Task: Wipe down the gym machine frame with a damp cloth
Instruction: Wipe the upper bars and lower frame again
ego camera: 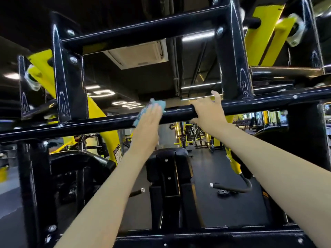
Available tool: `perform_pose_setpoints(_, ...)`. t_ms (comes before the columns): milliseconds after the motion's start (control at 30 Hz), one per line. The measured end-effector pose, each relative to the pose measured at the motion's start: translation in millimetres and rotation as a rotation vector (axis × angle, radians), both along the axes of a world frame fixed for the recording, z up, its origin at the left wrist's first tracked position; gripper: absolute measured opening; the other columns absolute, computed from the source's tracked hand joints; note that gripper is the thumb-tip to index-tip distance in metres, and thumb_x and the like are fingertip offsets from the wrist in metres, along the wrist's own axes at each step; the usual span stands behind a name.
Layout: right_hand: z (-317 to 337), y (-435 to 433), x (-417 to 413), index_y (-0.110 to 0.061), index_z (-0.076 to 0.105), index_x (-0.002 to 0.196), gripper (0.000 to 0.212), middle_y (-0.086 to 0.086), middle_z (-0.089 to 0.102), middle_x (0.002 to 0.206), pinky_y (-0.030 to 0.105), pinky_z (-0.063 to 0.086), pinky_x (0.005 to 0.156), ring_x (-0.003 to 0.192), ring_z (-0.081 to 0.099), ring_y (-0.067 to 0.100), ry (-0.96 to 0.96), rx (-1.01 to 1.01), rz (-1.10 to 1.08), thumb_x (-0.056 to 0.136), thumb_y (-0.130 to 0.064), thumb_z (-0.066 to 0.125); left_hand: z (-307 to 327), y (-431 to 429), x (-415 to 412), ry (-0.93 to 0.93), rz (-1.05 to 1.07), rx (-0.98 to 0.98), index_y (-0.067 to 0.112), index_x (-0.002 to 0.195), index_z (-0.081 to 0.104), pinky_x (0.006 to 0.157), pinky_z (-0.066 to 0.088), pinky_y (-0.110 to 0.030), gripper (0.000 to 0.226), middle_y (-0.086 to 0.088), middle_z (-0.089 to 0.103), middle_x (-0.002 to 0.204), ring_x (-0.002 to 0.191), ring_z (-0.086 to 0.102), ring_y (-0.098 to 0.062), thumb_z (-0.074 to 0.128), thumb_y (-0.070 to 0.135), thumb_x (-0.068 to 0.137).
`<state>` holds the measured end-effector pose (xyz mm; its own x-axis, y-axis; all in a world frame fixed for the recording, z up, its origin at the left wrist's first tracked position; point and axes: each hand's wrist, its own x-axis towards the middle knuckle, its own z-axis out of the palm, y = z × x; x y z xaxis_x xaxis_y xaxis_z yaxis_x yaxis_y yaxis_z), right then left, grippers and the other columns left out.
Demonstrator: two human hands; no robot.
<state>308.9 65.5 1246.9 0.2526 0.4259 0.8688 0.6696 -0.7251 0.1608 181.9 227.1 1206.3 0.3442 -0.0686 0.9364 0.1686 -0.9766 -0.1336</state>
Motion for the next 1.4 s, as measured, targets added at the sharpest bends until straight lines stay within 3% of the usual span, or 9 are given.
perform_pose_setpoints(133,-1,-1,3,-0.018,0.055,0.117,0.039,0.0,0.061,0.111,0.044,0.01,0.116,0.115,0.053,0.022,0.001,0.011,0.025,0.087,-0.041,0.065,-4,-22,27,-0.157,0.124,-0.236,0.001,0.149,0.023,0.121,0.008,-0.042,0.071,-0.018,0.02,0.157,0.148,0.008,-0.028,0.044,-0.016,0.083)
perform_pose_setpoints(367,-6,6,12,-0.018,0.056,0.12,0.039,0.0,0.062,0.113,0.043,0.012,0.115,0.114,0.054,0.022,-0.044,0.053,0.044,0.086,-0.034,0.069,-13,-37,39,0.02,0.127,0.148,0.003,0.149,0.027,0.119,0.019,-0.042,0.072,-0.017,0.027,0.155,0.145,0.023,-0.03,0.037,-0.01,0.078)
perform_pose_setpoints(500,-7,6,11,-0.017,0.056,0.116,0.037,-0.001,0.061,0.109,0.043,0.01,0.116,0.112,0.053,0.021,-0.022,0.066,0.084,0.086,-0.035,0.068,-9,-33,37,-0.146,0.15,-0.164,0.002,0.146,0.031,0.119,0.02,-0.045,0.072,-0.016,0.03,0.153,0.145,0.02,-0.029,0.046,-0.016,0.078)
perform_pose_setpoints(600,-8,8,12,-0.021,0.055,0.115,0.028,-0.004,0.062,0.107,0.041,0.012,0.116,0.11,0.055,0.019,-0.031,0.094,0.074,0.089,-0.024,0.063,-1,-77,73,-0.126,0.054,-0.115,0.0,0.142,0.038,0.117,0.023,-0.048,0.061,-0.019,0.04,0.146,0.14,0.03,-0.032,0.053,-0.009,0.083)
perform_pose_setpoints(800,-6,0,5,-0.009,-0.003,0.154,0.109,0.0,0.06,0.085,0.038,0.015,0.117,0.095,0.06,0.019,0.005,0.128,0.101,0.081,-0.036,0.074,-4,-26,30,-0.056,0.118,0.068,0.0,0.142,0.041,0.114,0.028,-0.04,0.071,-0.018,0.042,0.146,0.139,0.035,-0.031,0.059,-0.015,0.075)
perform_pose_setpoints(900,-7,-1,5,-0.009,-0.007,0.153,0.113,-0.003,0.044,0.076,0.037,0.017,0.116,0.09,0.058,0.017,-0.012,0.132,0.064,0.081,-0.037,0.075,-3,-16,22,-0.15,0.159,-0.169,0.0,0.143,0.037,0.116,0.025,-0.039,0.065,-0.017,0.038,0.149,0.143,0.027,-0.03,0.056,-0.012,0.082)
perform_pose_setpoints(1033,-5,2,10,-0.009,-0.004,0.153,0.105,0.001,0.061,0.089,0.037,0.014,0.117,0.1,0.06,0.021,0.035,0.15,0.086,0.083,-0.028,0.071,6,-70,63,-0.099,0.022,-0.042,-0.001,0.132,0.048,0.107,0.037,-0.043,0.059,-0.019,0.051,0.131,0.126,0.044,-0.032,0.056,-0.012,0.075)
perform_pose_setpoints(1167,-6,4,13,-0.01,-0.001,0.153,0.109,0.002,0.068,0.106,0.038,0.01,0.116,0.109,0.059,0.02,0.082,0.191,0.156,0.08,-0.035,0.075,11,-56,47,0.055,-0.032,0.095,0.004,0.143,0.041,0.116,0.024,-0.036,0.064,-0.014,0.041,0.148,0.141,0.033,-0.027,0.049,-0.012,0.081)
perform_pose_setpoints(1400,-6,5,11,-0.011,0.002,0.153,0.111,0.001,0.066,0.099,0.037,0.012,0.117,0.106,0.059,0.02,0.061,0.185,0.102,0.077,-0.038,0.078,12,-22,29,-0.168,0.042,-0.113,-0.001,0.118,0.059,0.096,0.044,-0.042,0.055,-0.016,0.06,0.115,0.113,0.052,-0.033,0.021,0.007,0.08)
